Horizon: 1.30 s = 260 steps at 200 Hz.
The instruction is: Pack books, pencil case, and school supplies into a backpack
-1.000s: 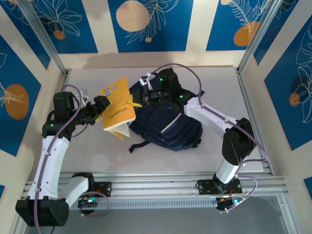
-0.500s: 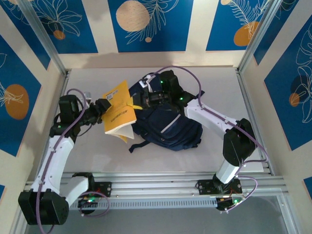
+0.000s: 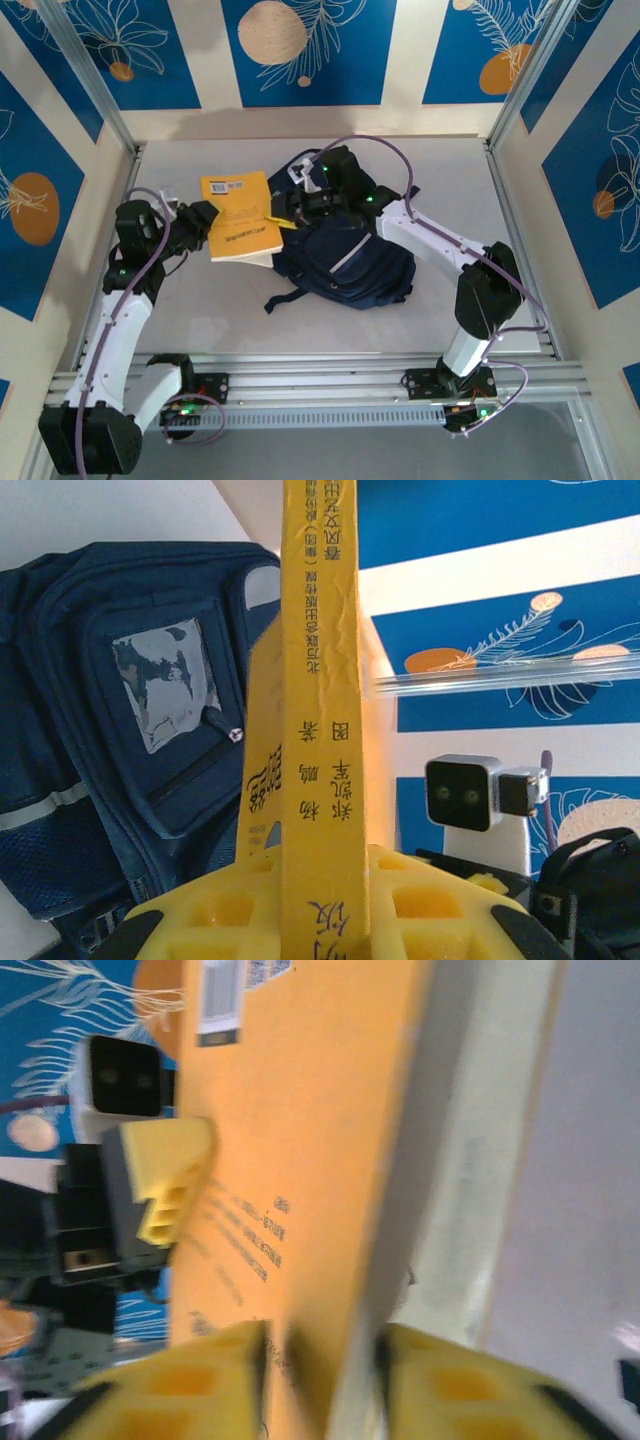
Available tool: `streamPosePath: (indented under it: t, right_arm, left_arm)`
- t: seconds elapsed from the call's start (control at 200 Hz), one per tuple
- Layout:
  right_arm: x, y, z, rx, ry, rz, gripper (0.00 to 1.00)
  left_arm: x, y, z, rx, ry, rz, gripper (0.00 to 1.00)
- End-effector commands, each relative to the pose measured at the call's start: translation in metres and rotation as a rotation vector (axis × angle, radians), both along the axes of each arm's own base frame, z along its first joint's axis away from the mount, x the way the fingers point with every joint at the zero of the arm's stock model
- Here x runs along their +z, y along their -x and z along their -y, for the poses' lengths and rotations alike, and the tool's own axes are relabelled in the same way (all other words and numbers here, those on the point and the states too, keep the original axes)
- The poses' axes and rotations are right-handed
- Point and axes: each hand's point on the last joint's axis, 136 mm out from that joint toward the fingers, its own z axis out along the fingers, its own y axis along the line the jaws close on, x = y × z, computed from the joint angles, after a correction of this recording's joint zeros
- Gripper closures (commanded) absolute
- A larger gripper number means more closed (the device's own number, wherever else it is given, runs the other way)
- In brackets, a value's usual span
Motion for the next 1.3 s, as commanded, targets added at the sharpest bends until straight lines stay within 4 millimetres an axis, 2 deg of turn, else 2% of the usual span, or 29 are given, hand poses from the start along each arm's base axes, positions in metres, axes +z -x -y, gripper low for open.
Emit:
streamPosePath:
  t: [0.0, 0.055, 0.15, 0.235, 0.305, 0.52, 0.63, 0.86, 0.965, 1.12, 1.21, 1.295]
  right_arm:
    - [0.024, -0.006, 0.02, -0.144, 0.073, 0.125, 0.37]
    - [0.03, -0.005, 0.028, -0.206, 0.079, 0.142, 0.24]
    - [0.04, 0.0, 0.044, -0.305, 0.079, 0.149, 0.09]
    - [0.048, 0.008, 0.053, -0.359, 0.047, 0.152, 0.0]
    - [0.053, 0.015, 0.055, -0.377, -0.004, 0.142, 0.01]
    - [0.041, 0.032, 0.048, -0.425, -0.107, 0.007, 0.0]
    - [0.037, 0.044, 0.031, -0.417, -0.17, -0.07, 0.0]
    - [0.046, 0.06, -0.017, -0.378, -0.343, -0.216, 0.0]
    - [0.055, 0.056, -0.033, -0.385, -0.373, -0.201, 0.0]
    - [0.063, 0.035, -0.046, -0.439, -0.445, -0.185, 0.01]
    - [0.068, 0.023, -0.05, -0.47, -0.462, -0.161, 0.09]
    - [0.077, 0.013, -0.045, -0.51, -0.477, -0.122, 0.23]
  left_arm:
    - [0.034, 0.005, 0.005, -0.004, 0.013, 0.07, 1.0]
    - [0.042, 0.003, 0.0, 0.034, 0.031, 0.083, 1.0]
    - [0.052, -0.001, -0.006, 0.092, 0.057, 0.097, 1.0]
    - [0.054, -0.005, -0.013, 0.154, 0.061, 0.098, 1.0]
    - [0.052, -0.008, -0.016, 0.193, 0.082, 0.094, 1.0]
    - [0.058, -0.009, -0.021, 0.307, 0.143, 0.144, 1.0]
    - [0.063, -0.007, -0.024, 0.37, 0.144, 0.172, 1.0]
    - [0.071, -0.01, -0.023, 0.445, 0.189, 0.198, 1.0]
    - [0.072, -0.005, -0.023, 0.487, 0.183, 0.206, 1.0]
    - [0.071, -0.002, -0.014, 0.483, 0.213, 0.208, 1.0]
    - [0.07, 0.001, -0.011, 0.482, 0.219, 0.203, 1.0]
    - [0.065, 0.005, -0.01, 0.489, 0.201, 0.192, 1.0]
